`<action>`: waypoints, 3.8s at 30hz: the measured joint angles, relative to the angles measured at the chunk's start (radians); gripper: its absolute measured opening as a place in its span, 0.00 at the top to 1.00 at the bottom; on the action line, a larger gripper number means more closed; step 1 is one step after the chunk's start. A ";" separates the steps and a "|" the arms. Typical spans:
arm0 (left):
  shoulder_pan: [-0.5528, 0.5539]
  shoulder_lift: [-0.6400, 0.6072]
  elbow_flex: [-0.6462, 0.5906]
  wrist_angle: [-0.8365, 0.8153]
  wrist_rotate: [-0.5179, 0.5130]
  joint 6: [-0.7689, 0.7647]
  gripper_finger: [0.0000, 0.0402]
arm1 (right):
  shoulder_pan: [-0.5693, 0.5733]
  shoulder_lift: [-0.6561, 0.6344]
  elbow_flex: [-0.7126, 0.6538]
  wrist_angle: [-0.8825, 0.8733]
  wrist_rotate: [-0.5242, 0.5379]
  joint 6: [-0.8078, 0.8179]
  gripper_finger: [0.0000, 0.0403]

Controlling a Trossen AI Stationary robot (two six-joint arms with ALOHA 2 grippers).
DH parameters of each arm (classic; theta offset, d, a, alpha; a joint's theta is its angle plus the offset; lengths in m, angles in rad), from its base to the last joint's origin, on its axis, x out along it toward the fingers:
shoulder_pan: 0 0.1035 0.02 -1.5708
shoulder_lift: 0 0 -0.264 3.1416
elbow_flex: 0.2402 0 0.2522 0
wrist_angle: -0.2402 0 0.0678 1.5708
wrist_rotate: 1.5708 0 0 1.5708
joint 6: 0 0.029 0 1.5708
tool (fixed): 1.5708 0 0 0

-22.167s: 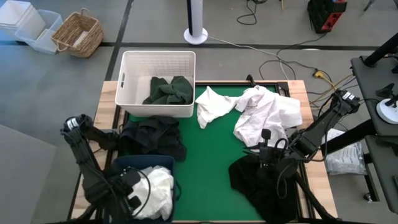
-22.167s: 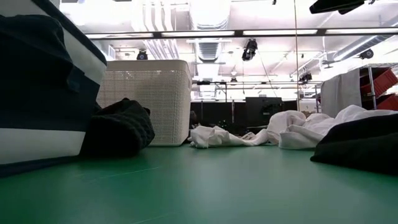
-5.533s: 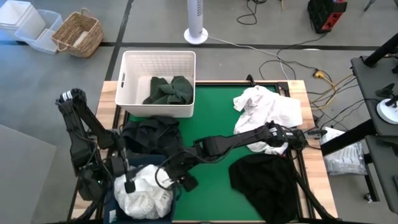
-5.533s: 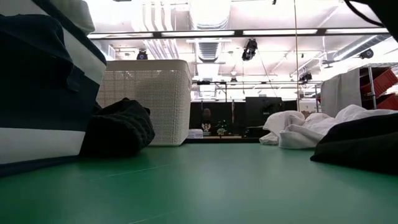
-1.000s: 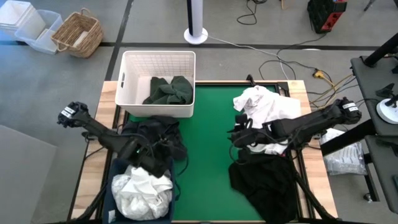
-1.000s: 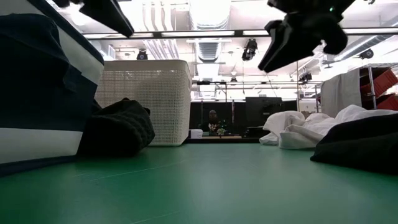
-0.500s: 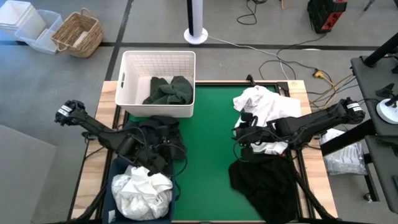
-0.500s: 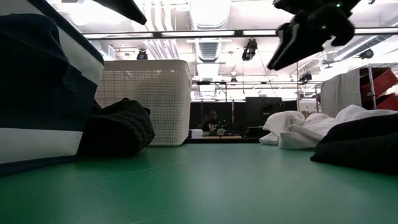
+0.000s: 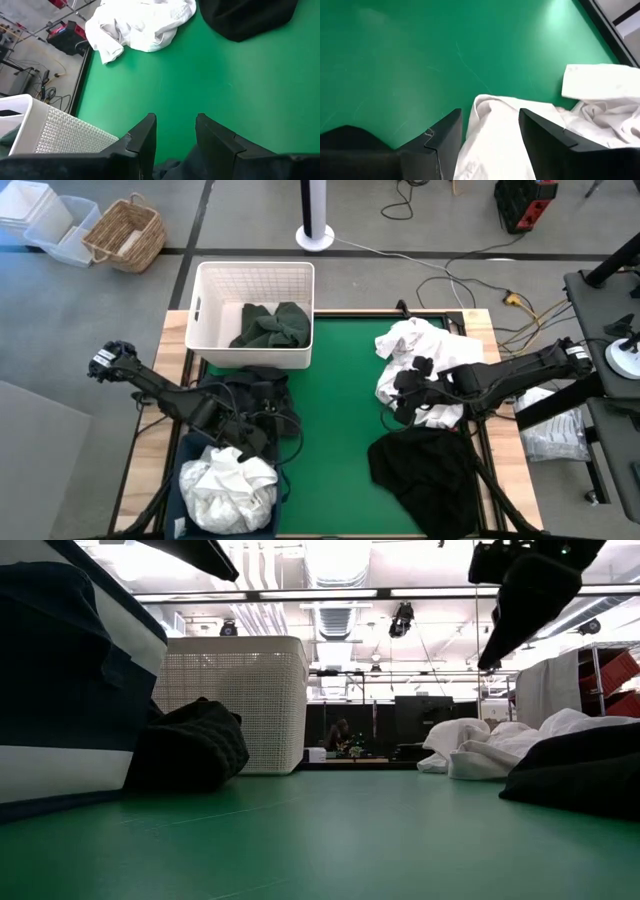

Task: Sort clothes
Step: Put the black shorts into the white bin

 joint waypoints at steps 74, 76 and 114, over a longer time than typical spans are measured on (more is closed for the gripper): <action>-0.001 -0.276 -0.162 -0.190 -0.502 -0.122 0.71 | -0.137 1.017 0.588 0.895 -0.434 -0.375 0.37; -0.001 -0.276 -0.162 -0.192 -0.494 -0.124 0.71 | -0.136 1.026 0.589 0.904 -0.435 -0.373 0.40; -0.001 -0.271 -0.163 -0.184 -0.499 -0.142 0.71 | -0.113 0.813 0.463 0.779 -0.375 -0.468 0.85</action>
